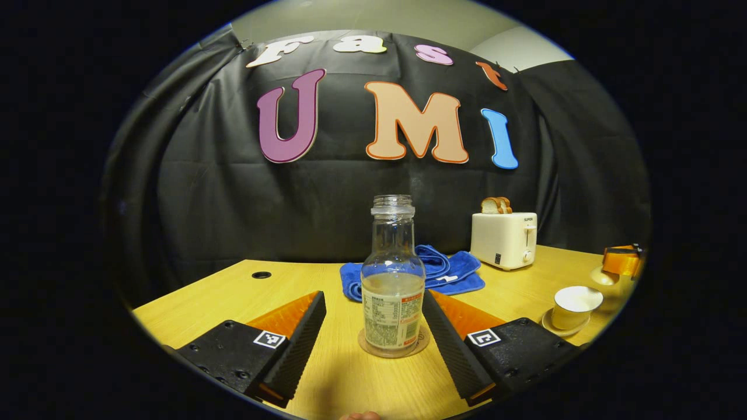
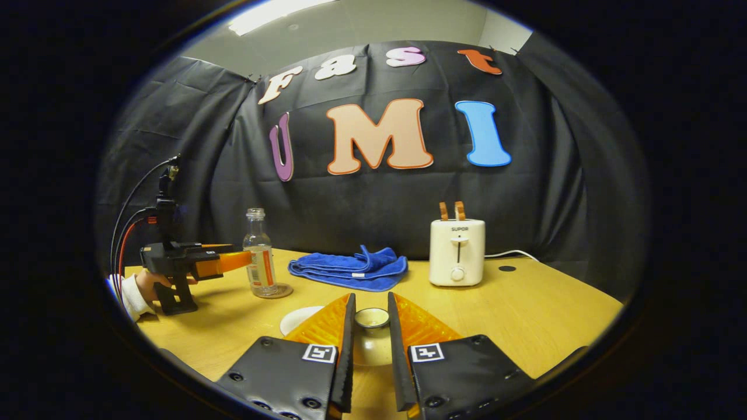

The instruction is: Open the teacup lid with one hand, grasp the water bottle and pour water into the teacup with the other hand; after pouring, place the water bottle on the coaster and then close the teacup lid.

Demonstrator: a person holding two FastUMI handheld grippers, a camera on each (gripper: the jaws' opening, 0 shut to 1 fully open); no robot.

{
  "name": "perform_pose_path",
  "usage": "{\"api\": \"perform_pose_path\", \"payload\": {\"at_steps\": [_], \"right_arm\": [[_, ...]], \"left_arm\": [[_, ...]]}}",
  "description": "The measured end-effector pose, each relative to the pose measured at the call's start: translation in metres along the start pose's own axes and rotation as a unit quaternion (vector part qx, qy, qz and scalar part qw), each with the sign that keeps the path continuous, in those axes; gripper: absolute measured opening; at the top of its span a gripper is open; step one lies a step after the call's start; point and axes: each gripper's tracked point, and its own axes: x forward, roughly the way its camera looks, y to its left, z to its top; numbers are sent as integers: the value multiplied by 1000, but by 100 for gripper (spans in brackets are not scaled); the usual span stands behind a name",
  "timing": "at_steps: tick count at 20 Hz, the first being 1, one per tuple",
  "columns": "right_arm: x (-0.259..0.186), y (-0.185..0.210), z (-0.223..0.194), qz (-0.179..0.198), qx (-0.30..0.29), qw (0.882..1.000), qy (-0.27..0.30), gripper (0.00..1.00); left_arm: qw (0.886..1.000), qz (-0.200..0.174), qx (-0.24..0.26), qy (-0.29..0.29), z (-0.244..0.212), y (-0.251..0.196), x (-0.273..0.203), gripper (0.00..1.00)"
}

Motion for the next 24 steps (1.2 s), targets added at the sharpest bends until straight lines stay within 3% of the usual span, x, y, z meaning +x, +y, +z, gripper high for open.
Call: {"api": "perform_pose_path", "payload": {"at_steps": [7, 8, 10, 17, 24], "right_arm": [[22, 38, -2, 51, 2, 999, 6, 32], [24, 42, -4, 56, 2, 998, 9, 32], [26, 45, -6, 64, 2, 998, 16, 32], [35, 51, -23, 74, -6, 995, 72, 32], [34, 50, -21, 71, -6, 995, 66, 36]], "left_arm": [[1000, 16, -6, -3, -1, 13, -26, 96], [1000, 19, -7, -4, -1, 15, -27, 100], [1000, 28, -7, -2, -1, 18, -26, 96], [999, 31, -6, -2, -3, 18, -28, 96], [999, 31, -6, -2, -2, 18, -28, 96]]}}
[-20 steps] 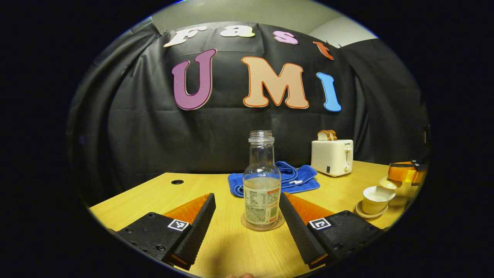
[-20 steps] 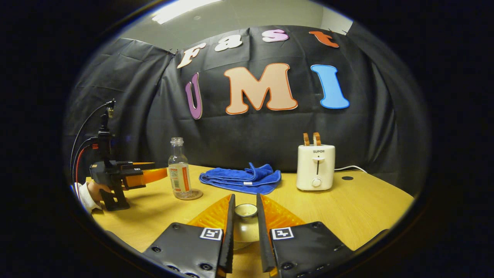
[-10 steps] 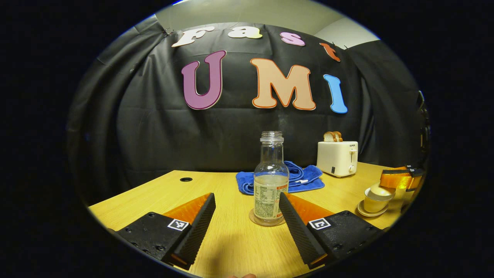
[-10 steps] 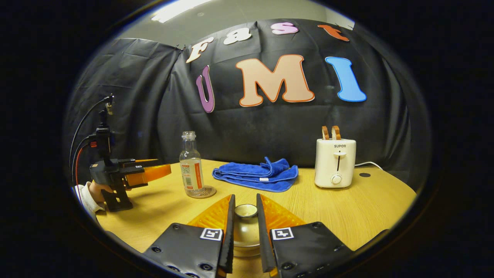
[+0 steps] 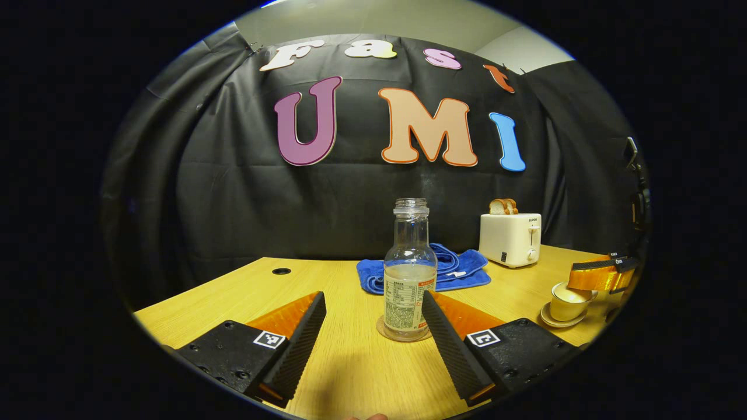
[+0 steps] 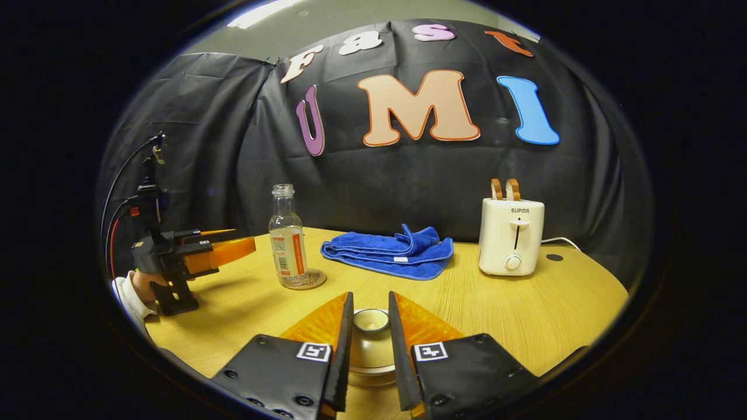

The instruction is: Open the teacup lid with one hand, grasp the water bottle and pour water into the teacup with the other hand; after pouring, place the water bottle on the coaster and then close the teacup lid.

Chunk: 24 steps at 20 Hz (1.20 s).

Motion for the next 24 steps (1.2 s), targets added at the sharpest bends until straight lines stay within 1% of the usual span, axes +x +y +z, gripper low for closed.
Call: {"api": "perform_pose_path", "payload": {"at_steps": [2, 3, 4, 6, 9, 11, 12, 13, 17, 18, 19, 20, 21, 23, 24], "right_arm": [[-2, -1, 3, -4, 0, 1000, -9, 39], [-2, -3, 4, -7, 2, 1000, -16, 39], [-3, -3, 6, -10, 2, 1000, -23, 36], [-8, -8, 11, -21, 6, 999, -40, 45], [-15, -8, 18, -25, 5, 997, -66, 58], [-14, -13, 16, -34, 5, 997, -66, 67], [-14, -13, 17, -37, 4, 997, -66, 78], [-15, -15, 17, -44, 5, 997, -67, 72], [-19, -40, 19, -96, 6, 993, -71, 73], [-21, -47, 19, -112, 7, 991, -72, 75], [-25, -54, 19, -125, 7, 989, -73, 80], [-31, -58, 18, -135, 8, 988, -73, 75], [-37, -62, 17, -144, 8, 987, -74, 80], [-49, -80, 17, -175, 9, 982, -75, 75], [-54, -90, 17, -192, 9, 978, -76, 77]], "left_arm": [[1000, 0, 0, 0, 0, 0, 0, 96], [1000, 0, 0, 0, 0, 0, 1, 96], [1000, 0, 0, 0, 0, -1, 1, 96], [1000, 0, 0, 0, 0, -1, 1, 96], [1000, 0, 0, 0, 0, -1, 1, 96], [1000, 2, 0, 0, 0, 0, 1, 96], [1000, 3, 0, 0, 0, 1, 0, 96], [1000, 4, -1, 0, 0, 1, -1, 96], [1000, 7, -1, -1, 0, 2, -7, 96], [1000, 8, 0, -1, 1, 4, -11, 96], [1000, 11, 0, -1, 0, 5, -14, 96], [1000, 14, 0, -1, 1, 5, -16, 96], [1000, 17, 0, -1, 1, 7, -20, 96], [1000, 25, 0, -2, 0, 10, -23, 96], [1000, 29, 0, -1, 0, 12, -25, 96]]}}
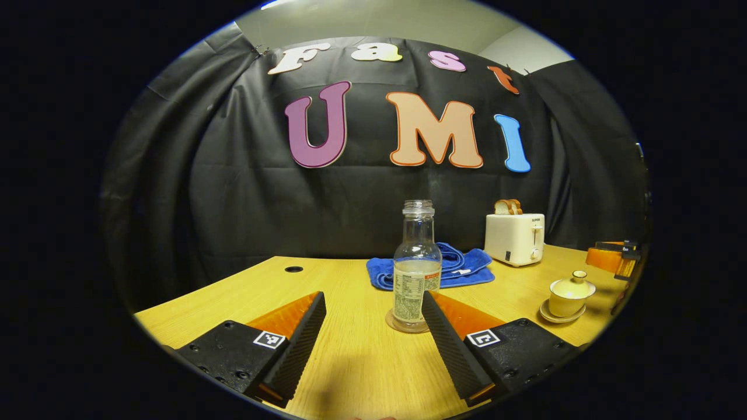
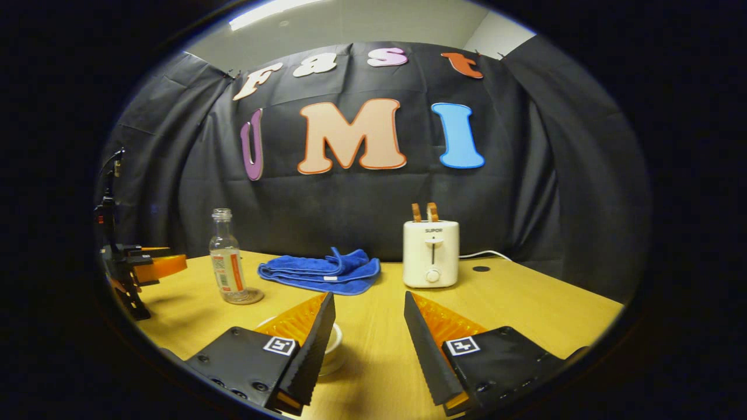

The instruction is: Open the teacup lid with one hand, grasp the water bottle and pour water into the teacup with the other hand; after pouring, place the water bottle on the coaster and then close the teacup lid.

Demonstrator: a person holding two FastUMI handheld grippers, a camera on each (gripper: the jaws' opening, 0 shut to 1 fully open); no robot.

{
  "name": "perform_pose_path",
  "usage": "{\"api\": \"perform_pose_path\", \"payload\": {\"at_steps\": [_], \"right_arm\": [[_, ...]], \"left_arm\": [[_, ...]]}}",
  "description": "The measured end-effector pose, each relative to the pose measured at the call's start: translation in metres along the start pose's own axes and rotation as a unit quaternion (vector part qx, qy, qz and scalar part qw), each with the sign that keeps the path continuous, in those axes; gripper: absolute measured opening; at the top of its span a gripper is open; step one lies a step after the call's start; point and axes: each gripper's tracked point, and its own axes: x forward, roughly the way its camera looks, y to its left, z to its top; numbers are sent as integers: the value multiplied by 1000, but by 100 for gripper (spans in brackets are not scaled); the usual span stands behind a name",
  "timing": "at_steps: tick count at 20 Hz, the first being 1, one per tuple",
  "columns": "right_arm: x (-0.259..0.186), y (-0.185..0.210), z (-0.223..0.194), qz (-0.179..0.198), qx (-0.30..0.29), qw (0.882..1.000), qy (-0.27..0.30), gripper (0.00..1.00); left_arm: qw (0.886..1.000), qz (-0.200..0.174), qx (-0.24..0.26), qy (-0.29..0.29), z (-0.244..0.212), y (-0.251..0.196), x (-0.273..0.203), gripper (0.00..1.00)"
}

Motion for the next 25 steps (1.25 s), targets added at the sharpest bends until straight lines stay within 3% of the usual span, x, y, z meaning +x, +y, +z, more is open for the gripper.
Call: {"api": "perform_pose_path", "payload": {"at_steps": [3, 4, 5, 15, 21, 25], "right_arm": [[-4, -28, 1, -45, -1, 999, -2, 75], [-4, -34, 1, -55, -1, 998, -2, 84], [-4, -39, 1, -64, -2, 998, -2, 85], [-8, -61, 3, -112, -4, 994, -6, 96], [-8, -62, 2, -117, -5, 993, -6, 92], [-8, -61, 2, -116, -5, 993, -6, 96]], "left_arm": [[1000, 30, 1, 1, 1, 11, -2, 96], [999, 33, 1, 1, 1, 12, -1, 96], [999, 33, 1, 1, 0, 11, -2, 96], [999, 36, 1, 1, -1, 11, -3, 99], [999, 47, 1, 1, 0, 15, -6, 96], [999, 50, 0, 1, 0, 17, -6, 96]]}}
